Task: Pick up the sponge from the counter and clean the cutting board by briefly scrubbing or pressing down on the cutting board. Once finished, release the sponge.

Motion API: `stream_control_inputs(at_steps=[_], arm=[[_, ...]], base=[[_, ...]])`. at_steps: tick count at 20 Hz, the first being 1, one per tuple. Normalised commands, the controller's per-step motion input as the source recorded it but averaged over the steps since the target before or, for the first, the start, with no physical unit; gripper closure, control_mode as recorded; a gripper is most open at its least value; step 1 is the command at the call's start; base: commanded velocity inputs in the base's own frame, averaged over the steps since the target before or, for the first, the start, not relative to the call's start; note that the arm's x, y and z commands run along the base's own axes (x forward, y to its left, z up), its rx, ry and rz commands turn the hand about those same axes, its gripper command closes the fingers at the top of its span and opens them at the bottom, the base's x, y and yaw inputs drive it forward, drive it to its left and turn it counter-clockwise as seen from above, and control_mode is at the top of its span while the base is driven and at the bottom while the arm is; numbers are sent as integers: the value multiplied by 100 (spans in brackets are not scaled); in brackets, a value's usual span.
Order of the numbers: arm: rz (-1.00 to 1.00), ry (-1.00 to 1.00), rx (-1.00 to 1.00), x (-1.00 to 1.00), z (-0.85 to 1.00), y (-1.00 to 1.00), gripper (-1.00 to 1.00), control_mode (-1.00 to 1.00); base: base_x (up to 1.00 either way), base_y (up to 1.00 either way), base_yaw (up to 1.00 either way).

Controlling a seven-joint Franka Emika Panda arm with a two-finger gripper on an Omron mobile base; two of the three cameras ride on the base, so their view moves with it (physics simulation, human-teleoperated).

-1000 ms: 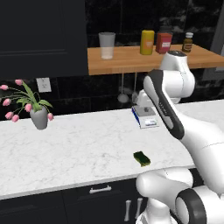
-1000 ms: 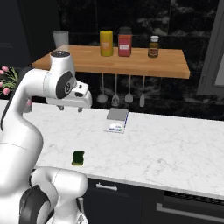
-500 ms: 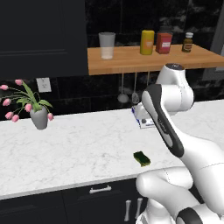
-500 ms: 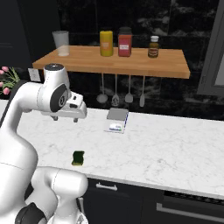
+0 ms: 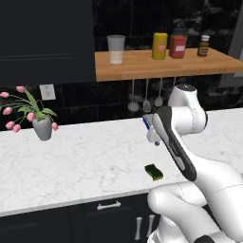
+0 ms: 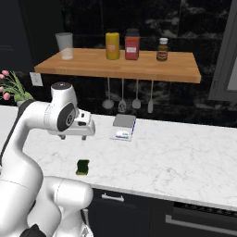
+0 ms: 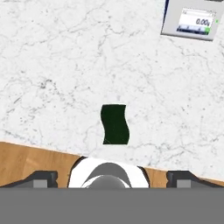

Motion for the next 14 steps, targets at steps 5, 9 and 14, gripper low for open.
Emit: stream_control_inputs(at_steps=[5,9,14], arm=[[0,0,0,1,-34,0,-100,-100],[0,2,0,6,-31,0,-100,-100],[0,4,0,7,-40,0,-100,-100]], base=[[0,0,0],[0,0,0],[0,0,0]])
